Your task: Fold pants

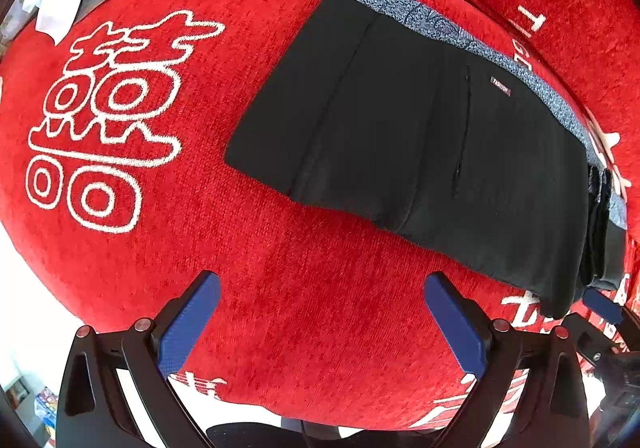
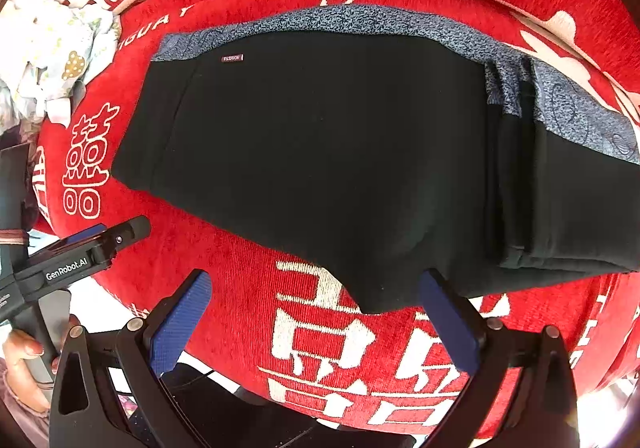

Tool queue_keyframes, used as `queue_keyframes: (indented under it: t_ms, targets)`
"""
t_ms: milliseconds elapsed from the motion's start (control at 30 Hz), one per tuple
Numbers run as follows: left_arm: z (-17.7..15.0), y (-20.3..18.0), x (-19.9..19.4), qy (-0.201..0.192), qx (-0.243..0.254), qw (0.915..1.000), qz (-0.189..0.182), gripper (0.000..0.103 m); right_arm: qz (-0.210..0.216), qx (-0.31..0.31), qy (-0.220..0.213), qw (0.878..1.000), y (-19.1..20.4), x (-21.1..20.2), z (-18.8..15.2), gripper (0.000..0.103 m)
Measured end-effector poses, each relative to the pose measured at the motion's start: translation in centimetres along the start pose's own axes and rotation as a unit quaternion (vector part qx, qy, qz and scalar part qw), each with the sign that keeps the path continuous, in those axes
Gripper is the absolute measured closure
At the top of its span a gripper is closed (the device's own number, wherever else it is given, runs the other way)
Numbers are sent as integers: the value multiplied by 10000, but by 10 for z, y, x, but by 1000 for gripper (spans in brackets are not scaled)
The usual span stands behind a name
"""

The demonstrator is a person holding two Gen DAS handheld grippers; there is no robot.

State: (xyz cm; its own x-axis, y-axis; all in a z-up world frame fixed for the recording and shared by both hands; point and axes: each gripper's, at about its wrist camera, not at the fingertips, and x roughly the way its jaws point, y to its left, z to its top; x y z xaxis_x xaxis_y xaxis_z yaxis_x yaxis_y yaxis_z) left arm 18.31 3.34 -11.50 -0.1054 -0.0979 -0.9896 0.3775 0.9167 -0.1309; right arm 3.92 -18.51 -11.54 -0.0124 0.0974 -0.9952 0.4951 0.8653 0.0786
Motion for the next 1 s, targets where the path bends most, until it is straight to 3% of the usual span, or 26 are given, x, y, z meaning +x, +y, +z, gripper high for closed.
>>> queue_keyframes:
  t_ms: [233, 367, 500, 733, 800, 1000]
  targets:
    - [13, 10, 3, -15, -163, 9997, -203, 1, -3, -32, -9, 10000, 6, 4, 5, 0]
    - [22, 30, 6, 33, -344, 9970, -686, 1, 3, -39, -21, 10000, 7, 5, 7, 0]
    - [31, 47, 11, 143, -573, 9850, -1623, 1, 28, -2, 11, 10000, 8, 11, 10, 0]
    - [37, 47, 18, 34, -870, 9664, -2419, 1, -11, -23, 66, 10000, 8, 21, 15, 0]
    - [41, 46, 26, -13, -1048, 9601, -2592, 1, -53, -44, 49, 10000, 9, 21, 19, 0]
    - [46, 28, 35, -154, -1129, 9568, -2674, 1, -144, -102, -169, 9997, 7, 29, 36, 0]
